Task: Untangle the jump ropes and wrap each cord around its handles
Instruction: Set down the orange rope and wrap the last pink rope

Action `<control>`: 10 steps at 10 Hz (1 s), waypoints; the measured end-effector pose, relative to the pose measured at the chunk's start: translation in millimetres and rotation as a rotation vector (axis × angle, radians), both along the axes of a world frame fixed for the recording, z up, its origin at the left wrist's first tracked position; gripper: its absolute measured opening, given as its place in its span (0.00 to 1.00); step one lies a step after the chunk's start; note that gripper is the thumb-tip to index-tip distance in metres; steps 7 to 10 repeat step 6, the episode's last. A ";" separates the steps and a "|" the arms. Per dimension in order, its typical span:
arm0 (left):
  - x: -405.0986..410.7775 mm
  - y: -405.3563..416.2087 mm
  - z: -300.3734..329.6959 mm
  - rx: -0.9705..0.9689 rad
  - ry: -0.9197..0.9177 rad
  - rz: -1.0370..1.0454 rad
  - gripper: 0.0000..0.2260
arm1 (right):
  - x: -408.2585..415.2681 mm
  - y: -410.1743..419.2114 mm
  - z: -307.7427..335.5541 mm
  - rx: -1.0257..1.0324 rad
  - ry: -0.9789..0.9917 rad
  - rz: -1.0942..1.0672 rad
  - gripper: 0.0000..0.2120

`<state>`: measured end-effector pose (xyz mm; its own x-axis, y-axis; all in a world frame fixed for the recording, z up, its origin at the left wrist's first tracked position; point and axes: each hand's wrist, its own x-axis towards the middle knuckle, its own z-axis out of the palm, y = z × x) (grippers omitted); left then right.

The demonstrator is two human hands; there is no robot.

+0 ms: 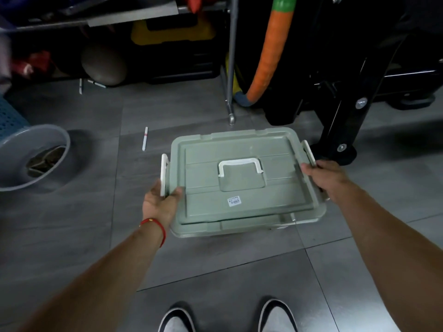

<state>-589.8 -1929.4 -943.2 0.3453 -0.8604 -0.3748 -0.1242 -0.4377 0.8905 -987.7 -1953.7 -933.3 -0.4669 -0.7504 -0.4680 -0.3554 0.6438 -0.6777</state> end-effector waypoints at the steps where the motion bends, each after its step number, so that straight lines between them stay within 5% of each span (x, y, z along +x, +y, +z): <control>1: 2.4 -4.9 -6.0 0.000 -0.079 0.021 0.13 | 14.8 -0.1 11.2 -0.033 0.303 0.138 0.16; 3: -11.1 -19.4 -1.8 0.046 -0.382 0.082 0.20 | 35.0 -11.0 3.1 -0.089 0.568 0.217 0.16; 5: 9.8 -38.2 19.5 0.150 -0.470 -0.064 0.20 | 42.0 -11.7 21.3 -0.022 0.317 0.498 0.31; 6: 12.4 -8.1 46.4 0.072 -0.560 -0.197 0.22 | 66.5 12.8 41.0 -0.287 0.460 0.537 0.29; 10: 12.4 -8.1 46.4 0.072 -0.560 -0.197 0.22 | 66.5 12.8 41.0 -0.287 0.460 0.537 0.29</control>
